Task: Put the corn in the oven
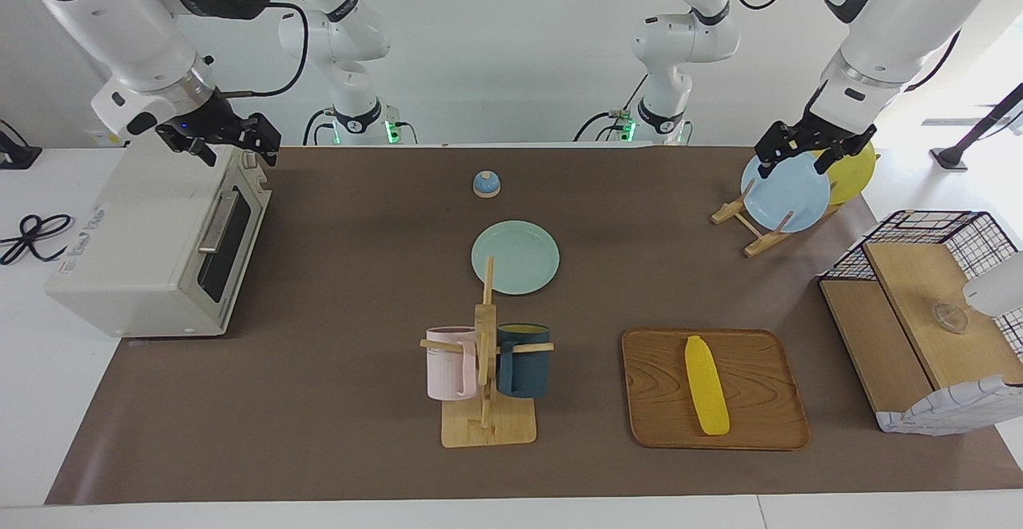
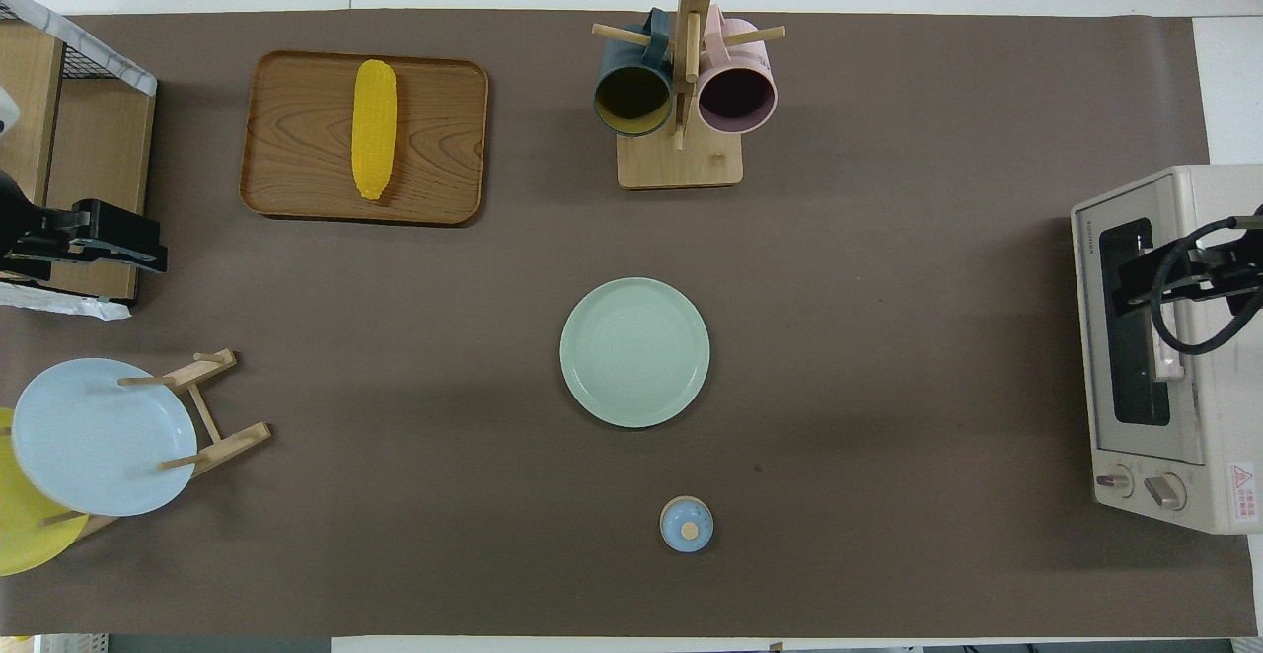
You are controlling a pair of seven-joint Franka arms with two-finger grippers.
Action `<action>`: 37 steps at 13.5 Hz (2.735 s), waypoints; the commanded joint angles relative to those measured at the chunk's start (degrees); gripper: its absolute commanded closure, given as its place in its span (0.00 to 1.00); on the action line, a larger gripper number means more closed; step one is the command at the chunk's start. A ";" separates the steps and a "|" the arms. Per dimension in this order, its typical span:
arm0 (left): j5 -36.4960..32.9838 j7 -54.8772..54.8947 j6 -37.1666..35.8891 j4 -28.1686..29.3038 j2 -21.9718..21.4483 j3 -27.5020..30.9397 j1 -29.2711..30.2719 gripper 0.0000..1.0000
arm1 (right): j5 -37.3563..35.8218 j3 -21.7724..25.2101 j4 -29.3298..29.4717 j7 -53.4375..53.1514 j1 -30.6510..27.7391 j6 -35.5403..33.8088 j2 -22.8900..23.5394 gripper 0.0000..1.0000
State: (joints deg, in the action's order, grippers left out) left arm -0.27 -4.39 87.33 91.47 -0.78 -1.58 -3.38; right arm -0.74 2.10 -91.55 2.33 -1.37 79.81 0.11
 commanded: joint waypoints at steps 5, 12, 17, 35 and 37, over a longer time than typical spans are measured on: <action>-1.05 0.08 1.09 1.52 -1.33 -0.26 0.04 0.00 | 1.36 -0.79 0.06 -0.66 -1.27 0.17 -0.46 0.00; -0.96 -0.01 1.09 1.69 -1.41 -0.26 0.04 0.00 | 0.48 -1.84 -7.31 8.71 -1.10 6.40 -3.97 1.00; -0.69 -0.44 7.91 4.49 -1.68 -0.35 0.04 0.00 | -8.04 -1.75 -22.06 9.18 -2.06 21.93 -9.16 1.00; 3.61 4.47 24.37 -26.43 44.72 -2.11 -4.45 0.00 | -12.88 -1.66 -29.65 13.66 -8.65 29.35 -5.92 1.00; 3.44 4.65 27.09 -26.96 47.35 -1.59 -4.71 0.00 | -11.48 -1.66 -30.18 12.09 -7.87 30.75 -5.04 1.00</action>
State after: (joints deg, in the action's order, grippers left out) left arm 3.27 -0.98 112.27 67.07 43.17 -3.71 -7.94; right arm -13.50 0.93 -118.82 15.47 -8.55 106.46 -6.15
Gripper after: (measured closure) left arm 0.000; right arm 0.991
